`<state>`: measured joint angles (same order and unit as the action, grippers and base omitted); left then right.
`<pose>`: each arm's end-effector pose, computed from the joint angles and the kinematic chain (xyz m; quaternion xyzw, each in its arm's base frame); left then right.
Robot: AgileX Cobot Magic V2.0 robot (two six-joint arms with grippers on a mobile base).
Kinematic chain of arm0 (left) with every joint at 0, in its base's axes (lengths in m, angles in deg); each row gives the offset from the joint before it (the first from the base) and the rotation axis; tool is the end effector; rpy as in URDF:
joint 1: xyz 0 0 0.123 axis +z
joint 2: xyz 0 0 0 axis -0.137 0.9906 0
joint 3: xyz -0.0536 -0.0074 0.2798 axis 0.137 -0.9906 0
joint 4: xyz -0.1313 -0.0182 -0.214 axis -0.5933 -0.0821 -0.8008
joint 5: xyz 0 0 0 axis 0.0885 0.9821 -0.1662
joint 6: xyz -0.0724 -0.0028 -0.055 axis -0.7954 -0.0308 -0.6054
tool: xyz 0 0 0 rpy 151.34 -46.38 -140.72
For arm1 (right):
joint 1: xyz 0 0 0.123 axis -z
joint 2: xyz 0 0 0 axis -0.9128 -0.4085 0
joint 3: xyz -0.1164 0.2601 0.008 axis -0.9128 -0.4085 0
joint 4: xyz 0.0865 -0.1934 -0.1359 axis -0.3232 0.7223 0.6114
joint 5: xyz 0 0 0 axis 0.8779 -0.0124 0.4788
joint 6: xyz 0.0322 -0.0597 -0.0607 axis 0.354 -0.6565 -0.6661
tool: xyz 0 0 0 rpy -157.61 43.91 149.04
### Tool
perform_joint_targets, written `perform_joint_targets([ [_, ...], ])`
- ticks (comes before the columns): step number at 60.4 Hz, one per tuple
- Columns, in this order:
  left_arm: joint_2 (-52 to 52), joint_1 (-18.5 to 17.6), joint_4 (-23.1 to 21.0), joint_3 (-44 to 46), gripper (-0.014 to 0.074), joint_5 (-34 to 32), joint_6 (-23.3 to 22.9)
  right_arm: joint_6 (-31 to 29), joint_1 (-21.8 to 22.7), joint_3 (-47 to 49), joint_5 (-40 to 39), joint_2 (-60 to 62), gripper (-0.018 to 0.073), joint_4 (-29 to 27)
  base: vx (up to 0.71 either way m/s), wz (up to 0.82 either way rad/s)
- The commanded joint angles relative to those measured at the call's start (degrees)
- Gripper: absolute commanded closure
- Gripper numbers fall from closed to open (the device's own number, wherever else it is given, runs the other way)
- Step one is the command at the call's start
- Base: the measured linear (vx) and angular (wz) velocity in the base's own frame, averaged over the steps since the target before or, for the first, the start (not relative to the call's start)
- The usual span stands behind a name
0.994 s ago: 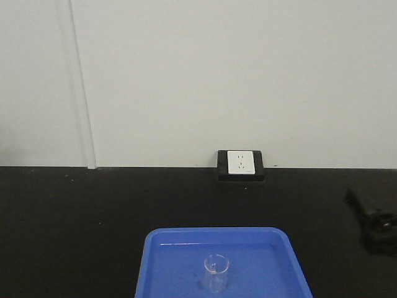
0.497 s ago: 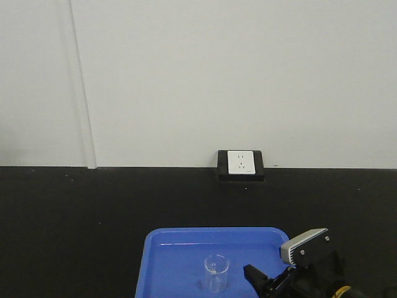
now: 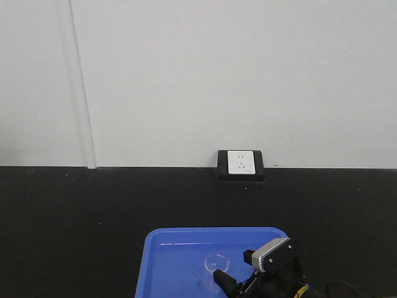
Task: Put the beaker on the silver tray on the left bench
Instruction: 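Lower the right gripper around the clear beaker in the blue tray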
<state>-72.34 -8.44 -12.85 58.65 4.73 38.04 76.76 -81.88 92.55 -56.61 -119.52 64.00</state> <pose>0.0524 0.0013 0.1701 0.0292 0.8030 0.0284 0.5946 0.3337 0.1288 0.1256 -0.2305 0.7613 0.2128 0.5675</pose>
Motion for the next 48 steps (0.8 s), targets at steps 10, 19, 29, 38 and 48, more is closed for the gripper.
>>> perform_joint_targets([
  [10, -0.46, -0.33, -0.16, -1.14, 0.0595, -4.26, -0.1, 3.51, 0.06, 6.7, -3.55, -3.87, 0.0002, 3.15, 0.0, 0.0],
  [19, -0.46, -0.33, -0.16, -1.14, 0.0595, -4.26, -0.1, 6.04, 0.06, 10.62, -3.7, -7.13, 0.0002, 6.19, 0.0, 0.0],
  [29, -0.46, -0.33, -0.16, -1.14, 0.0595, -4.26, -0.1, 6.8, 0.06, 15.45, -3.7, -10.56, 0.0002, 6.87, 0.0, 0.0],
  [38, -0.46, -0.33, -0.16, -1.14, 0.0595, -4.26, -0.1, 9.52, 0.0, 19.48, -4.71, -13.38, 0.0006, 9.34, 0.0, 0.0],
  [48, -0.46, -0.33, -0.16, -1.14, 0.0595, -4.26, -0.1, 9.7, -0.49, 20.45, -5.42, -13.96, 0.0167, 8.8, 0.0, 0.0],
])
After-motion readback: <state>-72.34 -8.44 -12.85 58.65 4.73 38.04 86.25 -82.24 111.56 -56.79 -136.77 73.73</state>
